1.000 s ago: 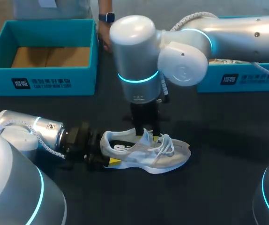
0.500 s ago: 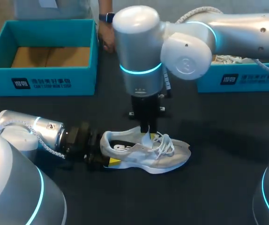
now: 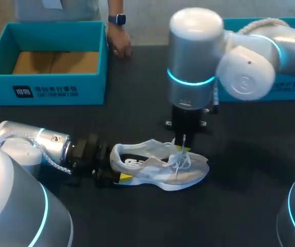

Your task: Take the shoe out of the shoebox, open the shoe tongue, remove and reinsert the insole, then place the shoe into the shoebox

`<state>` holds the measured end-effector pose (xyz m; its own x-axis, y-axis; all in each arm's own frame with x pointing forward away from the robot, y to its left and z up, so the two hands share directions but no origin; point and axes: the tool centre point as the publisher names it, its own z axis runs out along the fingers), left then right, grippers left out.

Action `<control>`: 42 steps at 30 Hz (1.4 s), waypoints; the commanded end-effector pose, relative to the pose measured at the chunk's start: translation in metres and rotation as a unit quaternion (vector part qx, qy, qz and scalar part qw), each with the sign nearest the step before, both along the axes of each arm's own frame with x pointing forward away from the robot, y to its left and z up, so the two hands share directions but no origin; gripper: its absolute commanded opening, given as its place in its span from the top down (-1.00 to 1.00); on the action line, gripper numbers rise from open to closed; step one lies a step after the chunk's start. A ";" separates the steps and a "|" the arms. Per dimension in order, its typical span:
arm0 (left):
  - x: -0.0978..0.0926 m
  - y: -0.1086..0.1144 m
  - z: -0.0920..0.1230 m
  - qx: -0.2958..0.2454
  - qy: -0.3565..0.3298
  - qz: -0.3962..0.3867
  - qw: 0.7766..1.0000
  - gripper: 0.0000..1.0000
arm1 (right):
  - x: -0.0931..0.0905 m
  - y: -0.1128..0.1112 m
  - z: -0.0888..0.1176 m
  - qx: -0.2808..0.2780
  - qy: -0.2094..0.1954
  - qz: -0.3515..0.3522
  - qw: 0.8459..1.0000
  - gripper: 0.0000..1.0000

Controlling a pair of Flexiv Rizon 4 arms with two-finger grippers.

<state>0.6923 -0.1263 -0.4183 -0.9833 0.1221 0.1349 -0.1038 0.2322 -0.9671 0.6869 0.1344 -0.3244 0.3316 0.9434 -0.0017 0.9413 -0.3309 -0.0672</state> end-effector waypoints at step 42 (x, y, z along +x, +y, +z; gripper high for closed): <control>0.001 0.001 -0.003 0.001 0.000 0.000 1.000 1.00 | -0.023 -0.006 0.072 -0.008 -0.037 -0.072 0.997 -1.00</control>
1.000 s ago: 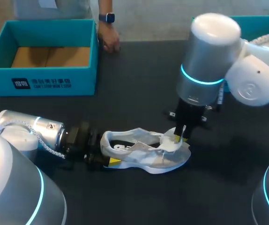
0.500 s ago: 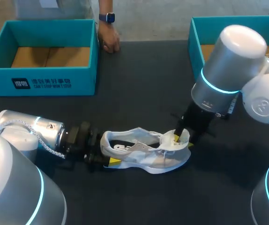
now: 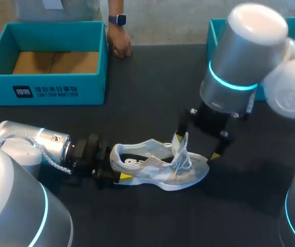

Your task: Take the shoe out of the shoebox, open the shoe tongue, remove and reinsert the insole, then place the shoe into the shoebox

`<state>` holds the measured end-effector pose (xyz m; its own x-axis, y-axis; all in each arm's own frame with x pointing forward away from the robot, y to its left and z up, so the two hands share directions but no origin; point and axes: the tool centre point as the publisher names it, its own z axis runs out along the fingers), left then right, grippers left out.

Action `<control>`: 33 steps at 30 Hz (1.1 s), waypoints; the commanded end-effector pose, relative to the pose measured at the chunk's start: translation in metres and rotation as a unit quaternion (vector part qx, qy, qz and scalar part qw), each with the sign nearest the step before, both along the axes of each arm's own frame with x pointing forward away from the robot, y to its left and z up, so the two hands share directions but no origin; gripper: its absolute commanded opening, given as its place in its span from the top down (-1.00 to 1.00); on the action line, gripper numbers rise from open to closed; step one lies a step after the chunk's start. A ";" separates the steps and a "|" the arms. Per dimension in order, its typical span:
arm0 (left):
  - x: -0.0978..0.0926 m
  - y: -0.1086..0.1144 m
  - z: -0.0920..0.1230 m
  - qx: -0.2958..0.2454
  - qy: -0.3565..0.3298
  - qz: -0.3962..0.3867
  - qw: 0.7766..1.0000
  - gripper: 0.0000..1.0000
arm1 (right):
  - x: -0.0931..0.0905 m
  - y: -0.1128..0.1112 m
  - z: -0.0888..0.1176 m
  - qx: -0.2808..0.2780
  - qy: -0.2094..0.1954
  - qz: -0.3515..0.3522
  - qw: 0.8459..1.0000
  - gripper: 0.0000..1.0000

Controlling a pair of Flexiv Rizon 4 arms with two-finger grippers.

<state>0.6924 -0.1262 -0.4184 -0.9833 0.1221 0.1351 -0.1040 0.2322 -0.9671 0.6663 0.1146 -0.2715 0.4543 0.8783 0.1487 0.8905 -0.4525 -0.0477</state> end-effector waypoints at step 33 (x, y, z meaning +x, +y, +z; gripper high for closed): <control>0.001 0.001 -0.003 0.001 0.000 0.000 1.000 1.00 | -0.008 0.119 0.052 -0.185 0.016 0.546 0.817 1.00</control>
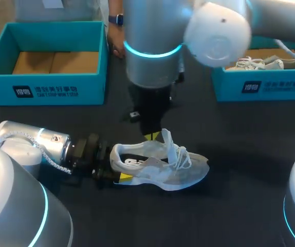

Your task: Take the shoe out of the shoebox, open the shoe tongue, remove and reinsert the insole, then place the shoe into the shoebox

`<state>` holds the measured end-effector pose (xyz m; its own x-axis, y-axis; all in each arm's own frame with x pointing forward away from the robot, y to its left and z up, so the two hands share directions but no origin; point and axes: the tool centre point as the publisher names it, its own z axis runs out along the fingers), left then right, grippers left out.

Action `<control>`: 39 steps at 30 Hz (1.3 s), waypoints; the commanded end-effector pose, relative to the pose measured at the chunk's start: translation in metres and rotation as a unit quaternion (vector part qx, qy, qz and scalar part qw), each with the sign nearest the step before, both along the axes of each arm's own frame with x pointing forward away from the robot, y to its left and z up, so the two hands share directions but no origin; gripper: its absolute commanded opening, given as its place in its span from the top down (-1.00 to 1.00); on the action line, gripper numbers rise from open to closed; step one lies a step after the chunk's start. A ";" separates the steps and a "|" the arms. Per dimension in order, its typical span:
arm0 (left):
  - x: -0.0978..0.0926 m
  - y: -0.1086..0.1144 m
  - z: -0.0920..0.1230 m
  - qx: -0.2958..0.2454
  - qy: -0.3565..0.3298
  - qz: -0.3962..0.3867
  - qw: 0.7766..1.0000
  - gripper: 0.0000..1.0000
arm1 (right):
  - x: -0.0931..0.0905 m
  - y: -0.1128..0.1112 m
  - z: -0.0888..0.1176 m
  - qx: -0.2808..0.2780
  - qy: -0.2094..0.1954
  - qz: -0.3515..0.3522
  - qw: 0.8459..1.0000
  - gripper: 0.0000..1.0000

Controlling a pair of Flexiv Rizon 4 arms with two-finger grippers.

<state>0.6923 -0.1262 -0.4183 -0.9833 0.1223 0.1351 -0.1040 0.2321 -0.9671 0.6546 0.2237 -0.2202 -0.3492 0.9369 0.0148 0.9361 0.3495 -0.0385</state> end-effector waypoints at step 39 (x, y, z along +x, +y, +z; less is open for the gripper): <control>0.001 0.001 -0.003 0.001 0.000 0.000 1.000 1.00 | 0.044 -0.007 -0.062 -0.065 -0.040 0.419 0.905 1.00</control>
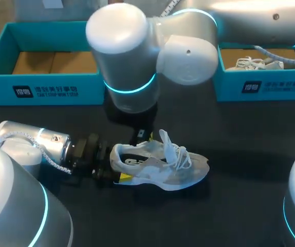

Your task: Take the shoe out of the shoebox, open the shoe tongue, remove and reinsert the insole, then place the shoe into the shoebox

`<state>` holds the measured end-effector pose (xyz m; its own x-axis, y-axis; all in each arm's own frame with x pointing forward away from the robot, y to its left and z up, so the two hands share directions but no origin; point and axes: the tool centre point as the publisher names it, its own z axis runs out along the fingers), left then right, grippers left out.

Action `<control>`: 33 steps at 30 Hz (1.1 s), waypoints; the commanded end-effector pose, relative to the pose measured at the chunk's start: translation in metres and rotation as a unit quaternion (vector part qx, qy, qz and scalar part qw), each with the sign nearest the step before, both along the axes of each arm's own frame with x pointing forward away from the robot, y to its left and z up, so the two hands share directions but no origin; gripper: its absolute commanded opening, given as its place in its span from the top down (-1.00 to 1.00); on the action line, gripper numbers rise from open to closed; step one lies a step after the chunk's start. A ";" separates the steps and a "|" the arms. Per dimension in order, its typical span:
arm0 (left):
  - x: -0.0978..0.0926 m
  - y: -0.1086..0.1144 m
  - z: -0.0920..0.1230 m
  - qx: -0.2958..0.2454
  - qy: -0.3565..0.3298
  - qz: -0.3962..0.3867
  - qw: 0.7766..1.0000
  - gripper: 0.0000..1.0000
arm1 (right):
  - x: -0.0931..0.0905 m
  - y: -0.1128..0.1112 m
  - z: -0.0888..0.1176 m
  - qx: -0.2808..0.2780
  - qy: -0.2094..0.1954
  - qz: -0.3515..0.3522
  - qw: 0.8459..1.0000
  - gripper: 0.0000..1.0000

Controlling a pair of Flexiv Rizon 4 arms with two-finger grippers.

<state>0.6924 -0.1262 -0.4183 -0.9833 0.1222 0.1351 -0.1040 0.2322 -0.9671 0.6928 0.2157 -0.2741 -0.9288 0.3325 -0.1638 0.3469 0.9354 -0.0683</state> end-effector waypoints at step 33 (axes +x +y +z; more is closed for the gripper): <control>0.001 0.001 -0.003 0.001 0.000 0.000 1.000 1.00 | 0.024 0.005 -0.093 0.039 0.015 0.093 0.995 1.00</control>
<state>0.6923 -0.1262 -0.4183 -0.9833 0.1222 0.1351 -0.1040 0.2322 -0.9671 0.7129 0.2258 -0.3529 -0.9728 0.1928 -0.1281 0.1982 0.9797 -0.0310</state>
